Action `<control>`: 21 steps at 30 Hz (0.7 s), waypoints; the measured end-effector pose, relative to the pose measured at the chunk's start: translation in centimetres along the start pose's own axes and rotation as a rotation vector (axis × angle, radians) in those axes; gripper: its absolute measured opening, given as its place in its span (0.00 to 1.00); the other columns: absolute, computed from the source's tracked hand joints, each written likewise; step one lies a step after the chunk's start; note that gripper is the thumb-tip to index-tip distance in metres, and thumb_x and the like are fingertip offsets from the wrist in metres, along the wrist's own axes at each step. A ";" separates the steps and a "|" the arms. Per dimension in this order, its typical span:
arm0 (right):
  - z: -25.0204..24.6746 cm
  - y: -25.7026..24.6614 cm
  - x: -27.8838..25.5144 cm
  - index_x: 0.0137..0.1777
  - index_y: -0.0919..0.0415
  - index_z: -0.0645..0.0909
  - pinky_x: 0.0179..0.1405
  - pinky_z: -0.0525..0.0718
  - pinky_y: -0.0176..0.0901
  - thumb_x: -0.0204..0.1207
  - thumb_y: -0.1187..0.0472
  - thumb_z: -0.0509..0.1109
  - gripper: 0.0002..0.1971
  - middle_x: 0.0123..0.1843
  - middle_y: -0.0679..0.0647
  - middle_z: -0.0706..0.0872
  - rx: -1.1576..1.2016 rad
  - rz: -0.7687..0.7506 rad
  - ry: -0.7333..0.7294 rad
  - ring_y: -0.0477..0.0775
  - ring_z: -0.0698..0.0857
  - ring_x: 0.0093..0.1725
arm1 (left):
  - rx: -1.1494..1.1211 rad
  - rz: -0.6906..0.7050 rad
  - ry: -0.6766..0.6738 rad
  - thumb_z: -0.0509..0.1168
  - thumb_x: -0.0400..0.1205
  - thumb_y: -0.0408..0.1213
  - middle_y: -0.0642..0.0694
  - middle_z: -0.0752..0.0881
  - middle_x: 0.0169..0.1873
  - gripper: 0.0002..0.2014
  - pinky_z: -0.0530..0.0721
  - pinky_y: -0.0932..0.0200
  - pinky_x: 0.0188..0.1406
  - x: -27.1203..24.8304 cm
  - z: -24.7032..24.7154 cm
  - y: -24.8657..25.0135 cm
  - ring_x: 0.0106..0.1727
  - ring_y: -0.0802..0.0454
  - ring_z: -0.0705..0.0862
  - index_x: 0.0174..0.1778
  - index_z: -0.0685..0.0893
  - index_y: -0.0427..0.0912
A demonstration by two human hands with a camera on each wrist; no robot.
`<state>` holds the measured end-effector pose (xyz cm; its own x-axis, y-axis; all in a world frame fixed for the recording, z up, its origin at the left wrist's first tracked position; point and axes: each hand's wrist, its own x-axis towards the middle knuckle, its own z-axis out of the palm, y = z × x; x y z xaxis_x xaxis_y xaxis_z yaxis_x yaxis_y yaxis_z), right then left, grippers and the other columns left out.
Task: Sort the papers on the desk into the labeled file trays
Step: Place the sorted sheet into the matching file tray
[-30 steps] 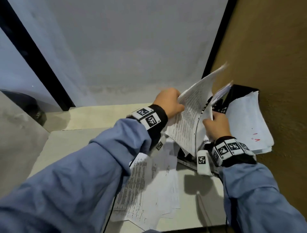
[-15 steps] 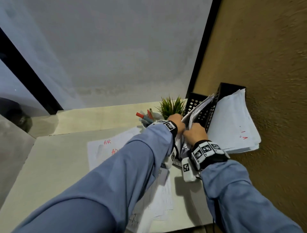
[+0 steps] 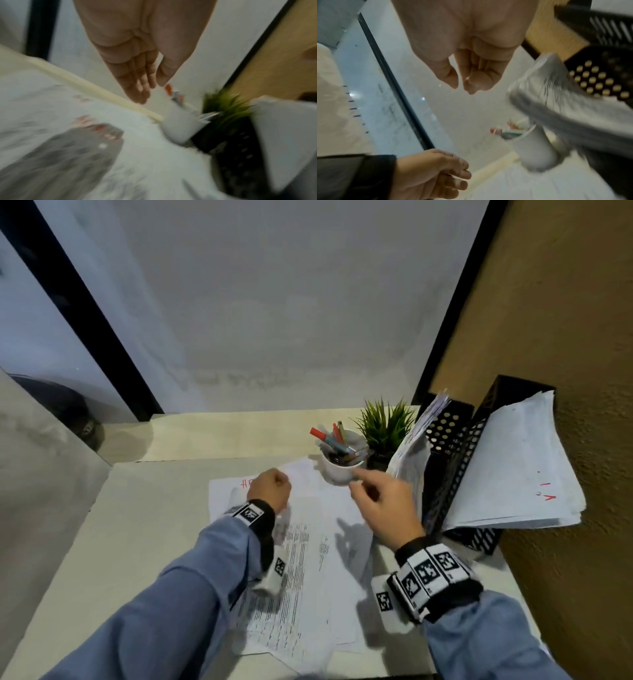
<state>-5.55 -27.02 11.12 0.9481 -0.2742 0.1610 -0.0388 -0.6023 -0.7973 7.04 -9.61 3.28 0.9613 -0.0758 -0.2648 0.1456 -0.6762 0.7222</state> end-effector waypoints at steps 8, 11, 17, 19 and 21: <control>9.2 6.8 -4.3 0.38 0.64 0.76 0.37 0.73 0.42 0.73 0.65 0.67 0.04 0.34 0.55 0.76 -0.153 0.590 -0.330 0.57 0.78 0.40 | 0.362 -0.390 -0.040 0.67 0.73 0.45 0.38 0.80 0.56 0.21 0.84 0.48 0.55 -4.0 -1.4 -11.8 0.54 0.38 0.82 0.57 0.75 0.37; 10.8 7.8 -5.0 0.32 0.59 0.62 0.35 0.62 0.41 0.70 0.67 0.69 0.16 0.30 0.52 0.63 -0.030 0.694 -0.304 0.51 0.66 0.35 | 0.371 -0.362 -0.015 0.71 0.74 0.48 0.36 0.78 0.60 0.27 0.82 0.48 0.56 -5.0 -1.1 -12.6 0.58 0.37 0.81 0.61 0.74 0.34; 11.9 7.6 -5.6 0.73 0.64 0.70 0.54 0.69 0.36 0.74 0.64 0.70 0.27 0.69 0.59 0.77 0.101 0.768 -0.294 0.54 0.76 0.56 | 0.210 -0.362 0.073 0.74 0.74 0.40 0.36 0.80 0.59 0.26 0.78 0.51 0.53 -6.8 -1.1 -12.8 0.58 0.39 0.81 0.62 0.72 0.35; 11.8 7.5 -5.6 0.74 0.64 0.69 0.54 0.70 0.37 0.73 0.64 0.70 0.28 0.70 0.61 0.77 0.107 0.765 -0.275 0.52 0.74 0.53 | 0.098 -0.315 0.139 0.72 0.74 0.35 0.38 0.84 0.53 0.19 0.77 0.56 0.45 -7.3 -1.2 -12.7 0.47 0.42 0.82 0.58 0.75 0.37; 11.7 7.8 -5.5 0.74 0.64 0.69 0.53 0.71 0.36 0.73 0.64 0.70 0.29 0.71 0.60 0.76 0.105 0.766 -0.271 0.52 0.75 0.53 | -0.048 -0.261 0.174 0.71 0.74 0.32 0.40 0.86 0.51 0.19 0.79 0.57 0.46 -7.8 -1.2 -12.7 0.46 0.44 0.83 0.60 0.78 0.40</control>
<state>-7.40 -21.42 -2.84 0.7149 -0.3822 -0.5855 -0.6893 -0.2443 -0.6821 -2.03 0.40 -3.06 0.9152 0.2248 -0.3344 0.3991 -0.6211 0.6745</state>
